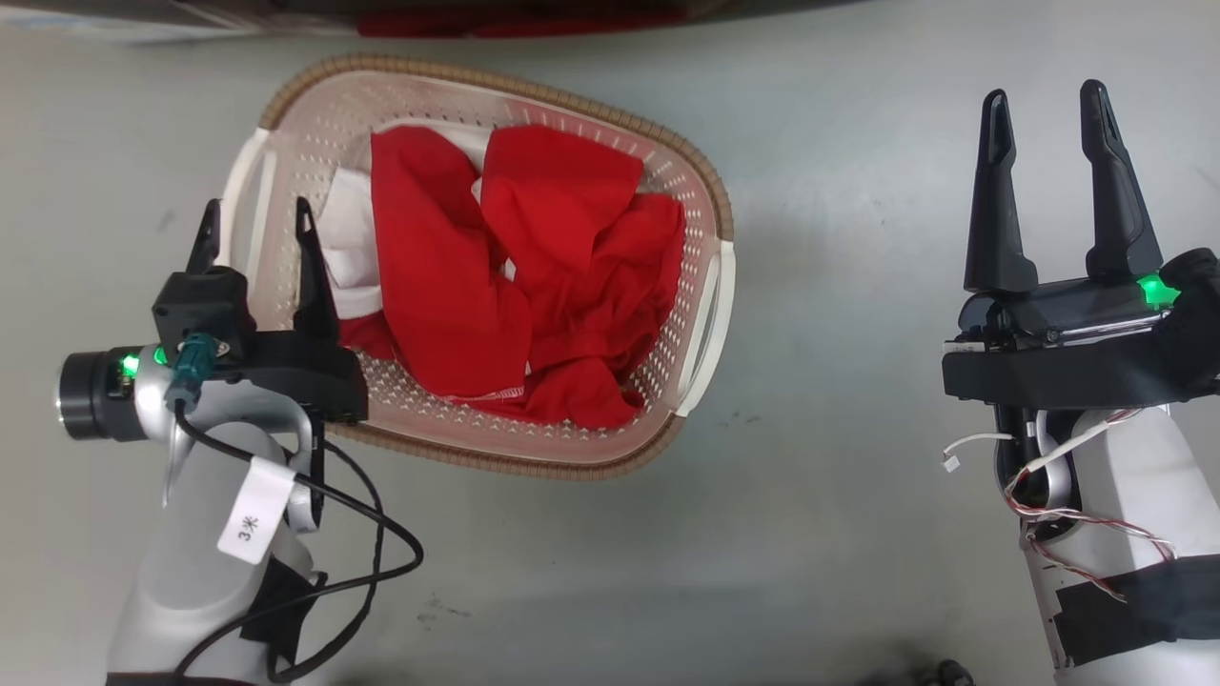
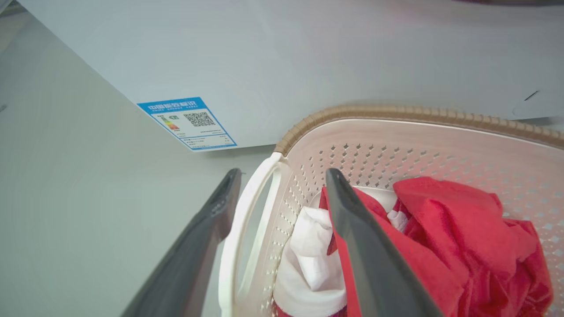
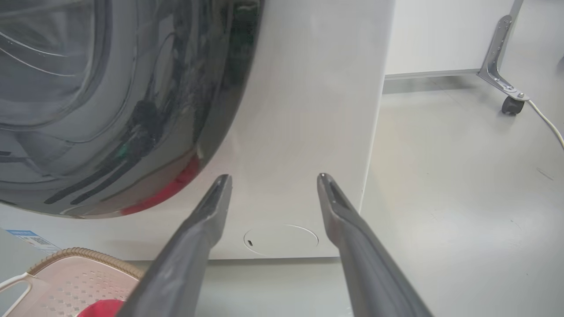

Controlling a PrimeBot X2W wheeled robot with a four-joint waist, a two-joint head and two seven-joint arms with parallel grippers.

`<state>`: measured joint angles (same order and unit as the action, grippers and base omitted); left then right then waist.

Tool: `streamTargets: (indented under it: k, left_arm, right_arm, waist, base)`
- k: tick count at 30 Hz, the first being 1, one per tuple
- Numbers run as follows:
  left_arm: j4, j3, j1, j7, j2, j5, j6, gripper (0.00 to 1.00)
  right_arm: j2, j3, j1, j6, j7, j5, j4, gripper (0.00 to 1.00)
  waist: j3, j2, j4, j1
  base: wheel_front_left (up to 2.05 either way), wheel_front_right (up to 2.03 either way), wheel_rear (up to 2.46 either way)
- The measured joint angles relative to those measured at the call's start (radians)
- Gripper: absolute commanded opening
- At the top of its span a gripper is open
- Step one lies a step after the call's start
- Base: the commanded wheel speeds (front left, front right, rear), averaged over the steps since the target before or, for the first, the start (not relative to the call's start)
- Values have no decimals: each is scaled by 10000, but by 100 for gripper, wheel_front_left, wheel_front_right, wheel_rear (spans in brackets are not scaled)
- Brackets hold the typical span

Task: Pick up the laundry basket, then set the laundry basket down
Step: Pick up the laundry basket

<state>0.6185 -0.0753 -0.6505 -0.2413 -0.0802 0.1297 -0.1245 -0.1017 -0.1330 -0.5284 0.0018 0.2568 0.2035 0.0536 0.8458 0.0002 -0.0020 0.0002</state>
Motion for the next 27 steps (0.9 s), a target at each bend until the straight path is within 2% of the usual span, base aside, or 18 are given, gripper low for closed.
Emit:
streamTargets:
  k: [7, 17, 27]
  left_arm:
    - [560, 422, -298, -29, -144, -8, 0, 100]
    - [1072, 922, -665, -82, -173, -244, 0, 100]
    - [1584, 788, -1317, -86, -403, -650, 0, 100]
  right_arm:
    - [2, 155, -152, 88, 0, 0, 153, 100]
    - [40, 140, -152, 249, 0, -4, 190, 100]
    - [90, 194, -150, 336, 0, -13, 228, 100]
  waist:
    - [640, 0, 52, 0]
    - [906, -2, 69, -1]
    - [1117, -2, -70, -1]
  base:
    - [0, 0, 0]
    - [0, 0, 0]
    - [0, 0, 0]
